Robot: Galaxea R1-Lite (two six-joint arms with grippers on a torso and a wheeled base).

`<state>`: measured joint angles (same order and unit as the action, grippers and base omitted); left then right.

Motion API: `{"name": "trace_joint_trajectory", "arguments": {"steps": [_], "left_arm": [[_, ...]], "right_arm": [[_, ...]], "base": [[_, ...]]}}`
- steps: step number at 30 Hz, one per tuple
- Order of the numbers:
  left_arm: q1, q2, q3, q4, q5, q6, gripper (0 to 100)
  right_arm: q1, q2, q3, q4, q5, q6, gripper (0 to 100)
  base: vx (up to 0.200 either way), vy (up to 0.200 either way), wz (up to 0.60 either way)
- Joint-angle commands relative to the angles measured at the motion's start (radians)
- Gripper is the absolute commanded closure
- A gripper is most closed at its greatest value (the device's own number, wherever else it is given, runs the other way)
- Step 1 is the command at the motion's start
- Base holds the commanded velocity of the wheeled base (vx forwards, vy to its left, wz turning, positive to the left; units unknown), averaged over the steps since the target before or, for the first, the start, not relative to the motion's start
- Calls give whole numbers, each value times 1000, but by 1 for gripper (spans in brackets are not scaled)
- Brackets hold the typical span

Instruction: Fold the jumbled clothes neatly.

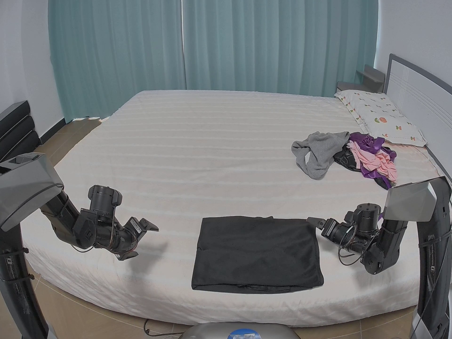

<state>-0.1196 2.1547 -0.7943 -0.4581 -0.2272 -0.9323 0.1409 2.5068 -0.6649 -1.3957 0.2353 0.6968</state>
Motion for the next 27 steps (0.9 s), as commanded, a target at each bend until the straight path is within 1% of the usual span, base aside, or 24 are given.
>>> {"name": "trace_joint_trajectory", "arguments": {"steps": [1,5,8,10,12,14,15,17,19,21,22,23,27], "left_arm": [[-8,7,-2,-1,3,0,0],[-8,7,-3,-1,5,-2,0],[-6,5,-3,-1,3,-3,0],[-5,1,-2,-1,0,-3,0],[-3,1,-3,-1,-1,-3,0],[0,-1,-3,-1,-4,-3,0],[0,-1,-3,-1,-4,-3,0],[0,-1,-6,-2,-6,-5,0],[-5,-4,-11,-2,-9,-6,0],[-23,-3,-16,-2,-9,-3,0],[-26,-3,-16,-2,-9,-3,0],[-60,5,-31,-4,-6,-5,0],[-91,14,-49,-2,2,-3,0]], "right_arm": [[3,-52,30,-2,-2,-2,0],[3,-75,24,9,-2,-3,0],[0,-137,33,15,-22,-2,0],[-3,-163,74,26,-27,-3,0],[-3,-174,102,23,-27,-3,0],[0,-217,199,11,-17,1,0],[2,-218,205,9,-17,1,0],[8,-241,297,-29,-7,6,0],[19,-237,349,-74,13,6,0],[19,-223,396,-126,47,9,0],[19,-220,400,-129,50,9,0],[23,-192,433,-170,88,15,0],[45,-181,452,-170,99,12,0]], "base": [[0,0,0],[-200,0,0],[-200,0,0],[-200,0,0],[0,0,0],[0,0,0],[0,0,0],[0,0,0],[0,0,0],[0,0,0],[0,0,0],[0,0,0],[0,0,0]]}}
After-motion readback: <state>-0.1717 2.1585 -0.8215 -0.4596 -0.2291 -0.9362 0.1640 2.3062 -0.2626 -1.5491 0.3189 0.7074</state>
